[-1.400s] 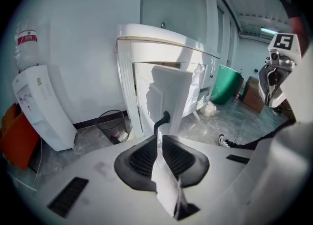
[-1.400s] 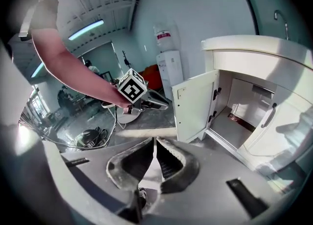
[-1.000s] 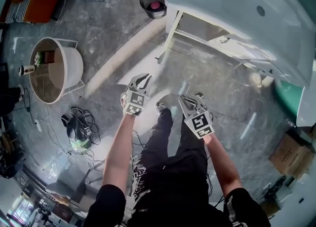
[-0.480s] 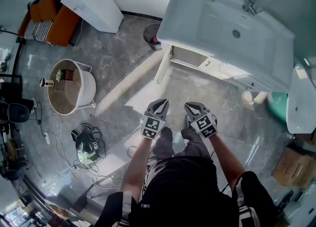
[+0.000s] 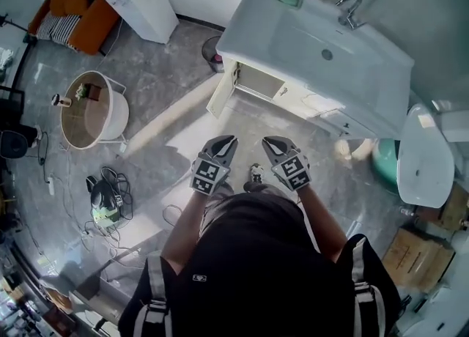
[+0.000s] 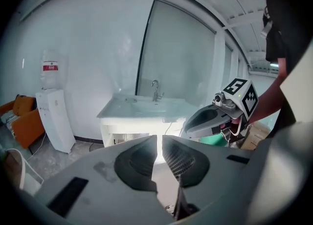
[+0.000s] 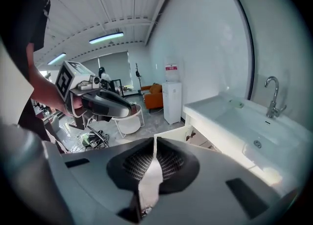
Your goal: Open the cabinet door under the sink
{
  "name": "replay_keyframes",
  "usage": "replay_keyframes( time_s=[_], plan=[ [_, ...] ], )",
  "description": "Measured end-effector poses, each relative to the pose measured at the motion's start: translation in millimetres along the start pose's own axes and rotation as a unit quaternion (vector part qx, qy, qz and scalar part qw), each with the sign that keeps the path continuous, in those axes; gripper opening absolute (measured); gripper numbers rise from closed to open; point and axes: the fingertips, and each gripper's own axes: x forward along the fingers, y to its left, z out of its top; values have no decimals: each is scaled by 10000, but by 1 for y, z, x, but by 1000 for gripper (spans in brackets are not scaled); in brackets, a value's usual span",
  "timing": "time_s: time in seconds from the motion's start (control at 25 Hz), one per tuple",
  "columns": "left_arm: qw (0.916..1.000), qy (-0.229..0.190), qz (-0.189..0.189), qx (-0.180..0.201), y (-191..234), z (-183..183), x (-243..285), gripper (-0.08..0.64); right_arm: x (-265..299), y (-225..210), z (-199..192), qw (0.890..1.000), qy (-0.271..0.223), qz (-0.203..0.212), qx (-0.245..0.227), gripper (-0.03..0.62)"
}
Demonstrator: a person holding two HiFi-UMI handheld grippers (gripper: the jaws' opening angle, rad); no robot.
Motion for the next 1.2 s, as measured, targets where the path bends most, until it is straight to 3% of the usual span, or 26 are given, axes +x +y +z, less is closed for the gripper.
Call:
replay_keyframes(
  time_s=[0.2,1.2],
  plan=[
    [9995,-54,79,-292,-15,3,-5,40,-16,6,-4,9996,-39,171,-227,74],
    [9998,116,-130,-106,-30,-6,-31,38,-32,24,-14,9999,-101,-96,-62,74]
  ],
)
